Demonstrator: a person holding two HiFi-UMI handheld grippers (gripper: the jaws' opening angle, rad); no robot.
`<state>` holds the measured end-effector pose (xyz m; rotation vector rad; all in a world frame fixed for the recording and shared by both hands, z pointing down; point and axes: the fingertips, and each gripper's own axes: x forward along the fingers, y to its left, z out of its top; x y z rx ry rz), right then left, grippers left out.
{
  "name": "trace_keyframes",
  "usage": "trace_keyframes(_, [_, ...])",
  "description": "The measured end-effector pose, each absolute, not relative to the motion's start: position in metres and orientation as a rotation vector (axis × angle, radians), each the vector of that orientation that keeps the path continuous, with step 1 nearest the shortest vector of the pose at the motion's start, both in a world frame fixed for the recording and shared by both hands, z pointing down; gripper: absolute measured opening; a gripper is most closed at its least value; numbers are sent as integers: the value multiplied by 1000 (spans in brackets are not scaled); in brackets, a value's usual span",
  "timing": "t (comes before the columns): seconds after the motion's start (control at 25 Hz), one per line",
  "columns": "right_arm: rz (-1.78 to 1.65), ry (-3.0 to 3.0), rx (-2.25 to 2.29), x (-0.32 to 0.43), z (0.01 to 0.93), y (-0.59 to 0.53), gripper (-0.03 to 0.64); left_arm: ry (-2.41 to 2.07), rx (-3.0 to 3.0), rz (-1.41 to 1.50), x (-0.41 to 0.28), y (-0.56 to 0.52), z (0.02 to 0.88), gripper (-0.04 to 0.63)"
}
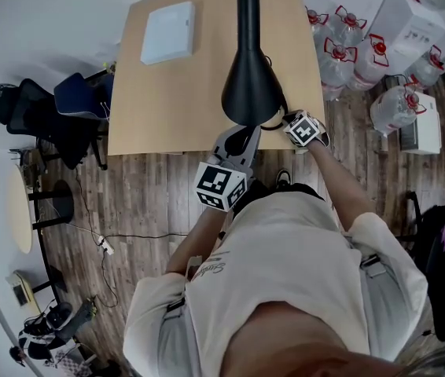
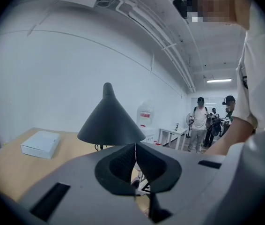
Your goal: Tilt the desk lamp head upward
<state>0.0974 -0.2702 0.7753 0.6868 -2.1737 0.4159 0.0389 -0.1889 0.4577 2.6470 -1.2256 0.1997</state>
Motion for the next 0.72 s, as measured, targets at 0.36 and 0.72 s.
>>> trace_keyframes(0.36, [453, -2167, 671, 96, 777, -271, -5, -1218, 2714, 119, 38, -177, 414, 15])
trace_keyframes(0.72, [448, -2140, 666, 97, 774, -273, -5, -1194, 2746, 68, 35, -171, 382, 17])
